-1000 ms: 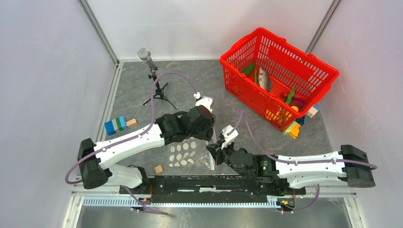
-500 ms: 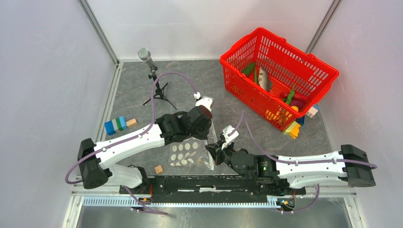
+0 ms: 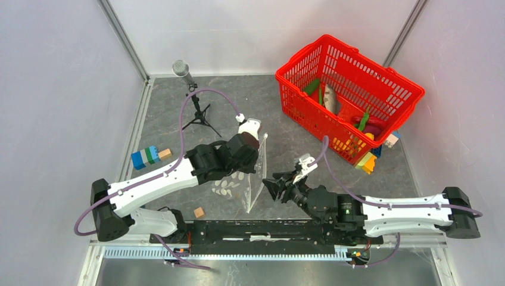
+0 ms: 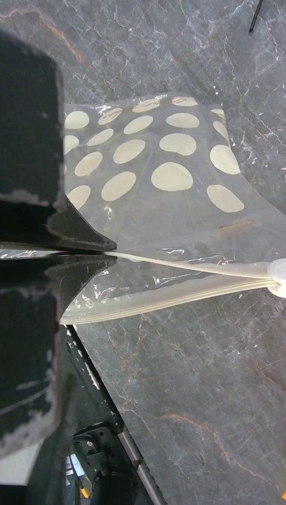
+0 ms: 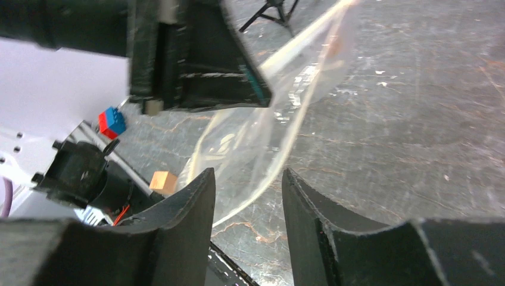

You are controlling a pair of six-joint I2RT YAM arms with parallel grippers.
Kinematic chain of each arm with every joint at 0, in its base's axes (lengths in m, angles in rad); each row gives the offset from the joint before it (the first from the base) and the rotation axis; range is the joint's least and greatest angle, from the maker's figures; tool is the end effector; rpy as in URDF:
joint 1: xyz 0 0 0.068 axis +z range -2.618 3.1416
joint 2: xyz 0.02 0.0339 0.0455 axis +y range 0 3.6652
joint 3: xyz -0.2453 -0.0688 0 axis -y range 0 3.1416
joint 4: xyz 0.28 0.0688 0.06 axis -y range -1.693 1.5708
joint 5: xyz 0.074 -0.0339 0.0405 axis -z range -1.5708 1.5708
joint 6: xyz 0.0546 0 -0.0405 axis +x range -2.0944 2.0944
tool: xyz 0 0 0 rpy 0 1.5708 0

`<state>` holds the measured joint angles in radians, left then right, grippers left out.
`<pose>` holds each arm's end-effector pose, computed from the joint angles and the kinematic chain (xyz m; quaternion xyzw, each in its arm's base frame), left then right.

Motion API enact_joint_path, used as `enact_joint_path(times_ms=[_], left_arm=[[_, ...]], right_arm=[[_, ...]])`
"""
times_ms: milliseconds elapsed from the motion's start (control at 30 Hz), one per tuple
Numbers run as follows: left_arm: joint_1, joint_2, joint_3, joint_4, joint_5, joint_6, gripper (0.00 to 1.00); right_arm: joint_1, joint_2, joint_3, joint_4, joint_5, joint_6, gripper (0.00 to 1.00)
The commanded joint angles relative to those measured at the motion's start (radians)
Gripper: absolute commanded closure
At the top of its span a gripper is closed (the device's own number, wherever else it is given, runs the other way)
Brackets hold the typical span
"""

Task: Place the food in the zip-top bag and seal the zipper
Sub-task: Open the zipper of the food storage bag.

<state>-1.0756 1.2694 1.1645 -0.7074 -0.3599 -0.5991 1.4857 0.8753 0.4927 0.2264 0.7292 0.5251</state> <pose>0.1680 -0.2706 0.2873 0.1513 0.9038 -0.1593 0.3673 0.0582 0.2543 0.2351 -0.1226 0.7369 0.3674 0.5541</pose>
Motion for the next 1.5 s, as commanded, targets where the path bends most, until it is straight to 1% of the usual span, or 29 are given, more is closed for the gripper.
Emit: enact_joint_path(times_ms=[0,67,100,233,400,533,667,767,867,1000,1033,1100,1200,1233,1267,1300,1367,1467], left_arm=[[-0.004,-0.065,-0.021,0.026,-0.044,0.068,0.92],[-0.004,-0.079,-0.027,0.040,-0.033,0.071,0.92],[-0.004,-0.087,-0.031,0.046,-0.028,0.072,0.92],[-0.003,-0.093,-0.032,0.053,-0.015,0.072,0.91],[-0.003,-0.087,-0.041,0.054,0.001,0.069,0.91],[-0.004,-0.089,-0.049,0.052,-0.012,0.065,0.90],[-0.004,-0.086,-0.051,0.052,-0.026,0.064,0.90],[-0.004,-0.081,-0.048,0.054,-0.024,0.061,0.90],[-0.004,-0.075,-0.042,0.052,-0.023,0.061,0.90],[-0.004,-0.078,-0.039,0.068,0.004,0.068,0.90],[-0.003,-0.083,-0.040,0.069,0.008,0.066,0.90],[-0.004,-0.095,-0.046,0.076,0.017,0.066,0.90],[-0.004,-0.110,-0.060,0.095,0.049,0.078,0.90],[-0.004,-0.113,-0.065,0.098,0.055,0.077,0.90],[-0.004,-0.112,-0.067,0.099,0.054,0.075,0.90],[-0.004,-0.111,-0.069,0.098,0.049,0.073,0.90],[-0.004,-0.116,-0.075,0.084,0.013,0.064,0.90],[-0.004,-0.128,-0.069,0.026,-0.092,0.050,0.90]], right_arm=[[-0.017,-0.059,0.033,-0.159,0.130,0.074,0.48],[-0.054,-0.046,0.044,-0.188,0.098,0.090,0.42],[-0.076,-0.037,0.046,-0.188,0.058,0.099,0.42],[-0.130,0.025,0.036,-0.093,-0.052,0.101,0.39],[-0.188,0.095,0.048,-0.007,-0.170,0.105,0.39],[-0.190,0.072,0.014,0.028,-0.157,0.131,0.39],[-0.191,0.016,-0.012,0.015,-0.120,0.143,0.39],[-0.191,-0.008,-0.025,0.050,-0.157,0.132,0.38],[-0.191,0.008,-0.017,0.083,-0.207,0.136,0.37],[-0.195,0.094,0.028,0.048,-0.196,0.149,0.37],[-0.198,0.115,0.036,0.045,-0.195,0.156,0.38],[-0.206,0.148,0.036,0.073,-0.196,0.160,0.44],[-0.232,0.180,0.009,0.184,-0.267,0.139,0.49],[-0.241,0.193,0.010,0.201,-0.289,0.139,0.53],[-0.246,0.205,0.016,0.201,-0.298,0.136,0.61],[-0.245,0.210,0.028,0.177,-0.286,0.139,0.68],[-0.245,0.204,0.037,0.084,-0.207,0.150,0.83],[-0.243,0.172,0.047,-0.136,-0.056,0.230,0.91]])
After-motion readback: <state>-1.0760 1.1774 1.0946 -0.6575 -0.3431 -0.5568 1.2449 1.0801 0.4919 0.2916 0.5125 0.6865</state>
